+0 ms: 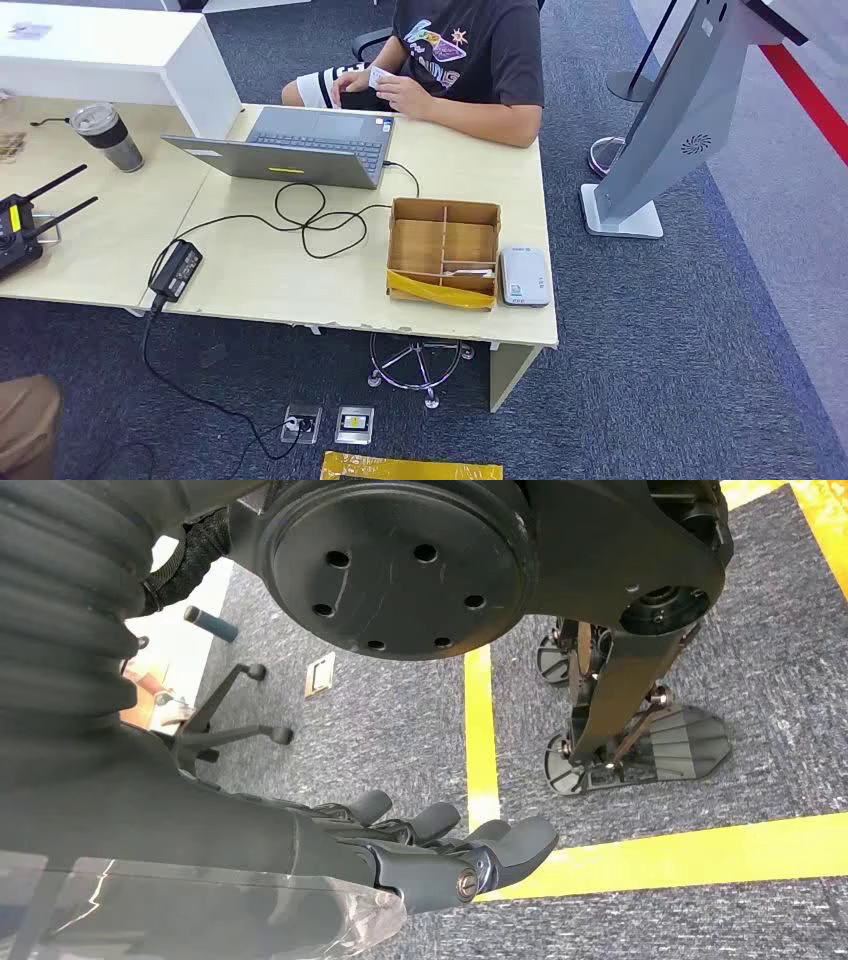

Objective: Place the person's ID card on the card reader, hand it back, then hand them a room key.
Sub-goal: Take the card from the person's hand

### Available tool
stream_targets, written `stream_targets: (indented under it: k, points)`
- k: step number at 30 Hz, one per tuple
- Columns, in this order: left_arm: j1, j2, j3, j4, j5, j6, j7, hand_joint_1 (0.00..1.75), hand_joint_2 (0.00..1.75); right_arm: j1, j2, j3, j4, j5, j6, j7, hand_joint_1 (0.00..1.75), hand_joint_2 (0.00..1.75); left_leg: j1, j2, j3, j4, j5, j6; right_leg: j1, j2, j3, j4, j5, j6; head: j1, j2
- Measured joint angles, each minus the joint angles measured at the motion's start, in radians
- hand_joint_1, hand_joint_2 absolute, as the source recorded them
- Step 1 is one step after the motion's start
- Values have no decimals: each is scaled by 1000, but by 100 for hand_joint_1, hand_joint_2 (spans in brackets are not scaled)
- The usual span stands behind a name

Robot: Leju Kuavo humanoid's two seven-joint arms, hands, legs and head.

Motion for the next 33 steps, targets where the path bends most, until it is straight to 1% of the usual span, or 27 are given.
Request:
stream_targets:
  k: [8,11,16,26,28,30,32,33]
  points:
    - [0,0,0,0,0,0,0,0,175,0,0,0,0,0,0,0,0,175,0,0,0,0,0,0,0,0,0,0,0,0,0,0]
    - [-15,0,-2,0,6,0,0,0,175,-15,-1,1,-2,0,-3,0,0,175,0,0,0,0,0,0,0,0,0,0,0,0,0,0]
    - [-114,-3,-16,0,71,7,-14,0,175,-116,-8,21,-6,-1,-38,-6,0,175,0,0,1,0,2,1,0,0,2,0,2,2,0,0]
    - [-318,-13,-97,-2,237,37,-75,0,175,-318,-35,87,-6,-1,-130,-16,0,175,0,0,1,1,5,1,0,0,1,0,5,2,0,0]
    - [-359,-15,-116,-3,270,43,-88,0,175,-357,-40,101,-7,-1,-147,-18,0,87,0,0,1,1,5,1,0,0,1,0,5,1,0,0]
    - [-398,-17,-134,-5,302,49,-103,0,175,-396,-45,115,-10,-2,-161,-23,0,87,0,0,1,1,5,1,0,0,1,0,5,1,0,0]
    - [-437,-20,-152,-8,334,54,-123,87,175,-433,-48,124,-14,-5,-172,-36,87,175,0,0,1,1,6,1,0,0,1,1,6,1,0,0]
    - [-456,-22,-160,-9,350,55,-134,131,175,-451,-49,129,-17,-10,-175,-46,130,175,0,0,1,1,6,1,0,0,1,1,6,1,0,0]
